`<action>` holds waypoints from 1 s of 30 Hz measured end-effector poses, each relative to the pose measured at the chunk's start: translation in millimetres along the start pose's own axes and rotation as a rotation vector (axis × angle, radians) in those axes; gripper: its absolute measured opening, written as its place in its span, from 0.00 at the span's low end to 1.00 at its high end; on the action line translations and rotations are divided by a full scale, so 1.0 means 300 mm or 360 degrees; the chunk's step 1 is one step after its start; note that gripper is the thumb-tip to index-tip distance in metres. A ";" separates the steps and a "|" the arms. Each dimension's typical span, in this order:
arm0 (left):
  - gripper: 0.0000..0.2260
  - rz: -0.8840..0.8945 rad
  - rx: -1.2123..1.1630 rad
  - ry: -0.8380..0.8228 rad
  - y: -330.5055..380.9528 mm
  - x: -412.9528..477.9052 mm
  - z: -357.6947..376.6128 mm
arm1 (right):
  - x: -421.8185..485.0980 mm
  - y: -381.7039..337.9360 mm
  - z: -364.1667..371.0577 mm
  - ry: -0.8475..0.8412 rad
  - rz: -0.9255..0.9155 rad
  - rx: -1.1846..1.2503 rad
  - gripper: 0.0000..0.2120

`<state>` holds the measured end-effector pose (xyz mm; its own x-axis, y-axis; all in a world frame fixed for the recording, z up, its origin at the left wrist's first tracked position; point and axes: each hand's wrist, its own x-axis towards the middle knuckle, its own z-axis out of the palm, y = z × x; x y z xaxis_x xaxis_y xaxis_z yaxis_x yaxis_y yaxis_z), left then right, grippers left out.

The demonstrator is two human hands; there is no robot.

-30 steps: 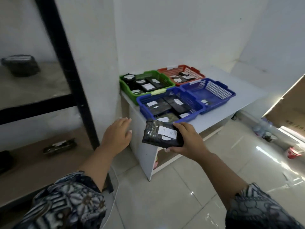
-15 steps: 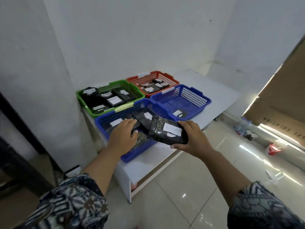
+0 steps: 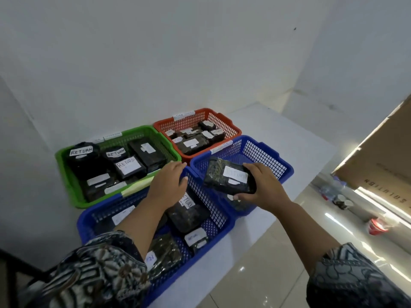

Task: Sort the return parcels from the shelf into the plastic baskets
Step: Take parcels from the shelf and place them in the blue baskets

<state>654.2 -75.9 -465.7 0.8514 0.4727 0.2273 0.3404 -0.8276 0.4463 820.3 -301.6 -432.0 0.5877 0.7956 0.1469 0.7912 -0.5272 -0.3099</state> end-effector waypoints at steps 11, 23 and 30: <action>0.22 -0.0521 -0.0057 0.0092 -0.035 0.304 0.188 | 0.452 0.323 0.142 -0.0386 -0.0265 0.0014 0.47; 0.24 -0.1304 0.0117 0.0419 -0.017 0.440 0.366 | 0.668 0.457 0.363 -0.0895 -0.0841 0.0088 0.48; 0.27 -0.1329 0.0272 0.0458 -0.009 0.450 0.383 | 0.693 0.451 0.450 -0.0729 -0.1076 -0.0058 0.46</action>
<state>814.0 -44.6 -535.9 0.1746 0.9790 0.1051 0.8779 -0.2032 0.4335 1026.9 -167.2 -570.2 -0.1397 0.9841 -0.1097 0.9596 0.1073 -0.2600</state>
